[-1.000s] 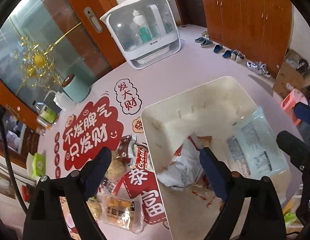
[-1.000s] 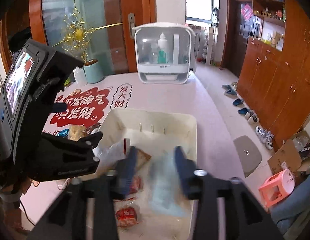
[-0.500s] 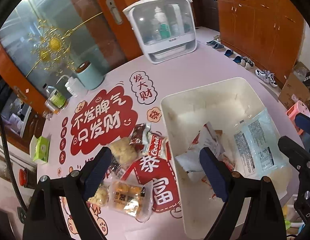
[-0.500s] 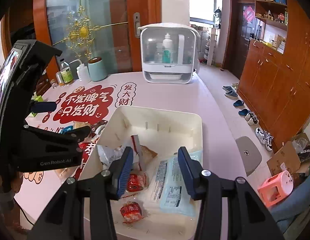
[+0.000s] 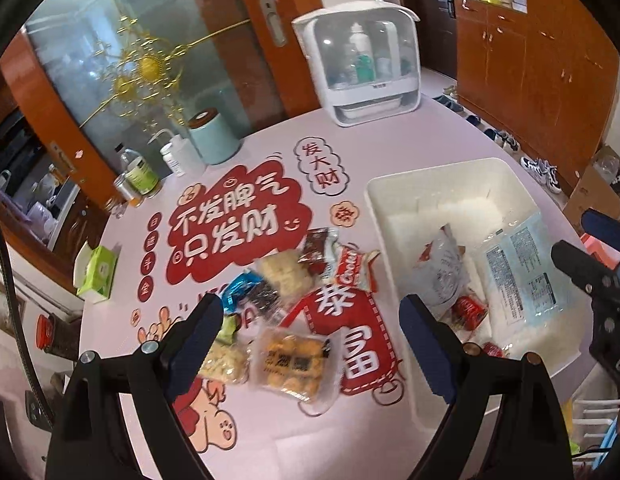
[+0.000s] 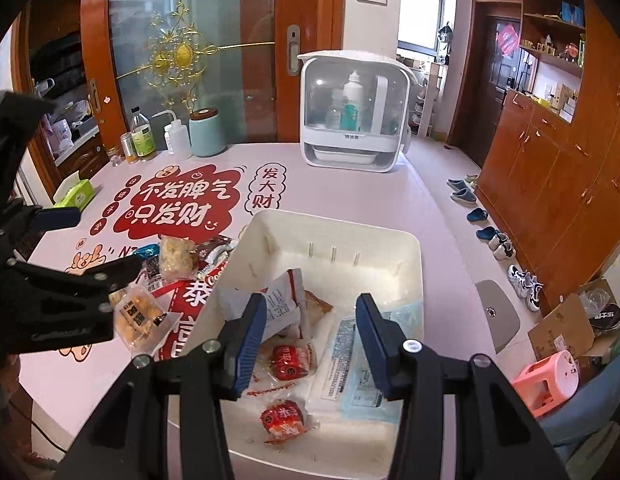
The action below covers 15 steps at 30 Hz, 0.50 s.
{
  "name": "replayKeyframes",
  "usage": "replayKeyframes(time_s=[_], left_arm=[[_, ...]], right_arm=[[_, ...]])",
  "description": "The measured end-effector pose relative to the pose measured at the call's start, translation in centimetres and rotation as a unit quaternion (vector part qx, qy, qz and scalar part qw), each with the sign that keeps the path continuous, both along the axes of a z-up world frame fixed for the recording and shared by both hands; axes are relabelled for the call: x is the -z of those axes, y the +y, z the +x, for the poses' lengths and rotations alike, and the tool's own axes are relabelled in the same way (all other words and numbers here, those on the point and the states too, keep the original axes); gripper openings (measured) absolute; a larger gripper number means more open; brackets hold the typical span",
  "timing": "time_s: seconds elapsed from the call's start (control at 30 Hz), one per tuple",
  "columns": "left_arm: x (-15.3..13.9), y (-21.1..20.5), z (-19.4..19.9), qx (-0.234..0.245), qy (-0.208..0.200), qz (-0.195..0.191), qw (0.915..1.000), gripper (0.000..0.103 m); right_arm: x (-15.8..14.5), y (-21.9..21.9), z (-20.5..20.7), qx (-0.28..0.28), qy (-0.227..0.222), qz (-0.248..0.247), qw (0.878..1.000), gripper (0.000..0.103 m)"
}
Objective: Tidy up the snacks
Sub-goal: 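Move both open tools back from the tray to the snack pile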
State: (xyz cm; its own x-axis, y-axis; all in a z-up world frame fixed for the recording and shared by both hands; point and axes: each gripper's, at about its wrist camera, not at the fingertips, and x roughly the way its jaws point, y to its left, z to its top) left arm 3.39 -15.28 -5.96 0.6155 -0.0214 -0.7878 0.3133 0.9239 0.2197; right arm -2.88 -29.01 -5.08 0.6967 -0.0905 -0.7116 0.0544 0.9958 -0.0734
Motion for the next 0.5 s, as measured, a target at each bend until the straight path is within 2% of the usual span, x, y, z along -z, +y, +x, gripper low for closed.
replayKeyframes(time_s=[0.23,0.5], left_arm=[[-0.9,5.9,-0.8,-0.033,-0.007,-0.011,0.9994,0.089],[-1.6,14.9,-1.7,-0.094,-0.017,-0.013,0.9953,0.089]], right_arm=[[-0.2,3.6,0.4,-0.013,0.003,-0.011,1.0,0.047],[-1.1,8.8,0.9,-0.036,-0.005,-0.022,0.999,0.047]])
